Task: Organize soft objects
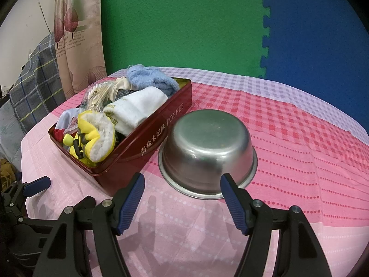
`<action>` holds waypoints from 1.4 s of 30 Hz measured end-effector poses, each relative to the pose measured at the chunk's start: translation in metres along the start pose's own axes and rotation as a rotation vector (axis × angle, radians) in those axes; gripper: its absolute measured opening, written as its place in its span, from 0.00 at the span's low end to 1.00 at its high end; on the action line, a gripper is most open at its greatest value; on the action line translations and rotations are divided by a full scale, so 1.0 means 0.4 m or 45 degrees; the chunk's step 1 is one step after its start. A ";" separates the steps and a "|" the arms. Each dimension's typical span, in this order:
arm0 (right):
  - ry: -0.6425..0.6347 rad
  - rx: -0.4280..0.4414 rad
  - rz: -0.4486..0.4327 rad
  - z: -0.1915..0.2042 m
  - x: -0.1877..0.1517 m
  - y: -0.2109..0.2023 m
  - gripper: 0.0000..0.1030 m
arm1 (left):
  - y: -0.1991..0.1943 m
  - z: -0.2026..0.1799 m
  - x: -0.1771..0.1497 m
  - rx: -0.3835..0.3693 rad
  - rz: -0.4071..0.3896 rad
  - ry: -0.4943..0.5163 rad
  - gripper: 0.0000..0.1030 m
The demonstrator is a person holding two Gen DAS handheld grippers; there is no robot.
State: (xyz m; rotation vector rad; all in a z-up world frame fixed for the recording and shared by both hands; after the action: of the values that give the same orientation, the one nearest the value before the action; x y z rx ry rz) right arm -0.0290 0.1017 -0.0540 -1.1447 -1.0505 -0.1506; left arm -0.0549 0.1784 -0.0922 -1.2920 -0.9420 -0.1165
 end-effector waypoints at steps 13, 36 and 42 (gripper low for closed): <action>0.001 0.002 0.007 0.003 -0.001 0.004 0.68 | 0.000 0.000 0.000 0.001 0.000 0.000 1.00; 0.003 0.002 0.011 0.004 -0.002 0.005 0.68 | 0.000 0.000 0.000 0.001 0.000 0.000 1.00; 0.004 0.002 0.014 0.005 -0.004 0.006 0.68 | 0.001 0.000 0.000 0.001 0.000 0.000 1.00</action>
State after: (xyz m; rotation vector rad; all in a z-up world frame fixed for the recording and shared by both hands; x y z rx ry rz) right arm -0.0296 0.1037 -0.0565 -1.1482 -1.0415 -0.1430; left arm -0.0548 0.1786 -0.0923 -1.2913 -0.9422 -0.1160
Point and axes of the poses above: each gripper's, at about its wrist camera, not at the fingertips, and y roughly the way its jaws point, z to its left, x to its top, the point moved 5 cm from there along y, roughly the way its jaws point, and after that the axes turned 2 degrees about z, right-handed, at the moved point
